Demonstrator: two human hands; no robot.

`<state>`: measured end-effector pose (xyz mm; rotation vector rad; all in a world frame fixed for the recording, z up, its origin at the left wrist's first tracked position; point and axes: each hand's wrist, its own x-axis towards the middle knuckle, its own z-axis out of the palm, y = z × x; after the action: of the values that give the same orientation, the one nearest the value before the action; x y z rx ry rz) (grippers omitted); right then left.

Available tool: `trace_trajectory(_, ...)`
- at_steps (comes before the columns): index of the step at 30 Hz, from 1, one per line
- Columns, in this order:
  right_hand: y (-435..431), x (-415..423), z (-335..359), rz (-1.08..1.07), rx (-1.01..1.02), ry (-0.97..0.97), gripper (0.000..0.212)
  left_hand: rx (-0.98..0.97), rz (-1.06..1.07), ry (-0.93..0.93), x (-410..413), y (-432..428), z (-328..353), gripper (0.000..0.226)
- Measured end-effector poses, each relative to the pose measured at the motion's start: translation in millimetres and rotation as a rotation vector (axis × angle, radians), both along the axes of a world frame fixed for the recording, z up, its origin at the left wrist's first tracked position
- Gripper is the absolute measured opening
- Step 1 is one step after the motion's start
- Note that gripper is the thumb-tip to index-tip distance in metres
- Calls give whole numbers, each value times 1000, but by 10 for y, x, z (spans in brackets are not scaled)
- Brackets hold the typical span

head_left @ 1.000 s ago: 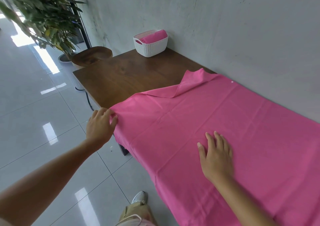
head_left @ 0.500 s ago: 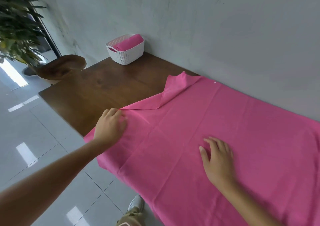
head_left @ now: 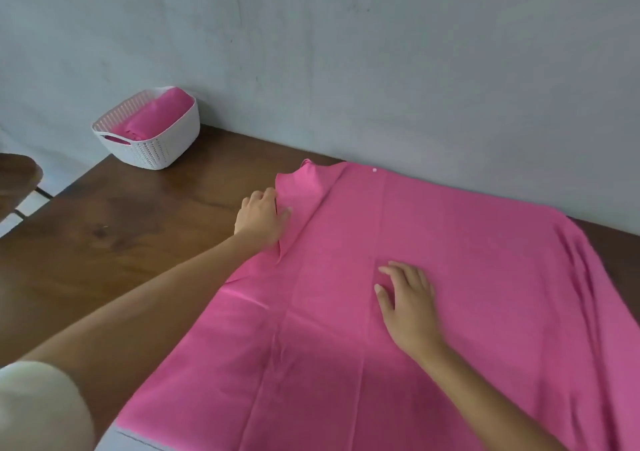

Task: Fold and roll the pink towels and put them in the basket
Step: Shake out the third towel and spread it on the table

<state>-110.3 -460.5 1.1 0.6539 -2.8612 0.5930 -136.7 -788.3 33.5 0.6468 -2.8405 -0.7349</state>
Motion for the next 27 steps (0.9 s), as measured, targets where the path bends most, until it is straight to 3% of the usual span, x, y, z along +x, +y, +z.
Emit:
trace_trajectory(9,-201,65,48,-127,101,-9,29,97,85,-35,-761,-183,-10,45)
trace_trajectory(15,-301,151,72,-183,140,-18,25,86,31,-86,-925,-201,-37,29)
trace_trajectory(22,-409,-115,290,-215,94,-151,9,119,-261,279,-723,88,53,9)
trace_trajectory(27,-505,-462,450,-283,-29,-238,19,4,-529,369,-545,350,-4,9)
